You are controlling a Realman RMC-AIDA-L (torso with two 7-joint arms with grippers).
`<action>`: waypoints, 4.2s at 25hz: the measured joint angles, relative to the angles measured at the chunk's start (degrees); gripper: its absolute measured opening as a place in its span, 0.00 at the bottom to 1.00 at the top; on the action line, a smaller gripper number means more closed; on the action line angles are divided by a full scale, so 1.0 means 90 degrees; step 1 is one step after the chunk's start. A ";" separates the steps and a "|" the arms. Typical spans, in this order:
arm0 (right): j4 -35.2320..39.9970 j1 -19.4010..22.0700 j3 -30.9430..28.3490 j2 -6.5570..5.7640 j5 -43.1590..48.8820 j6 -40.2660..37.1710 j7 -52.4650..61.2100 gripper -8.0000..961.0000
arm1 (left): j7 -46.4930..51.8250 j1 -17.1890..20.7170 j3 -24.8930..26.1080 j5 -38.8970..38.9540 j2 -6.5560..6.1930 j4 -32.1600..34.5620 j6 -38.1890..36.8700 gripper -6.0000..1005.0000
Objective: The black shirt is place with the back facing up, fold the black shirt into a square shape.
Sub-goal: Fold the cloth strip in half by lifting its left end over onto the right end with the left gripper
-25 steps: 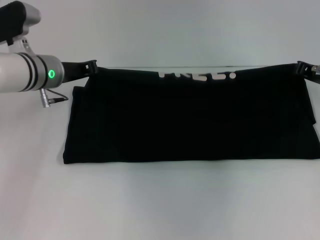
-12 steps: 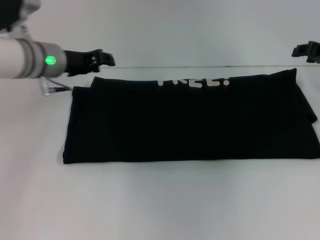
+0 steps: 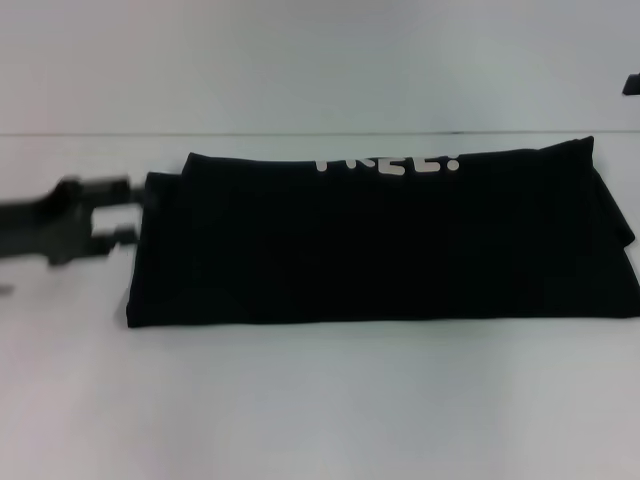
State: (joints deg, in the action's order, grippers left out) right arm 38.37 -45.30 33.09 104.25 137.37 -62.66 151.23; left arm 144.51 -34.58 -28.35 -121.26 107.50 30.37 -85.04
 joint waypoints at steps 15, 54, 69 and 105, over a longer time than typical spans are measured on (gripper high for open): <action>0.0169 -0.0008 -0.0131 0.0012 -0.0032 -0.0247 0.0060 0.95 | 0.0471 0.0791 0.0380 -0.0048 0.0386 -0.0574 0.0464 0.71; 0.0127 0.0037 -0.0172 0.0028 -0.0030 -0.0090 -0.0114 0.95 | 0.0457 -0.0172 0.0141 -0.0049 0.0976 -0.1252 0.1971 0.70; 0.0123 0.0047 -0.0195 0.0028 -0.0097 -0.0123 -0.0114 0.95 | -0.0012 0.0215 0.0417 0.0273 0.0687 -0.1212 0.2009 0.70; 0.0181 0.0118 -0.0229 0.0008 -0.0358 -0.0324 -0.0488 0.95 | -0.0226 -0.0065 -0.0086 0.0176 0.0773 -0.1329 0.2525 0.32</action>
State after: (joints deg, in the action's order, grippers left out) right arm 40.00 -44.24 31.03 104.32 134.15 -65.57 146.84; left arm 142.48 -35.16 -29.13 -119.68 114.46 18.41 -62.31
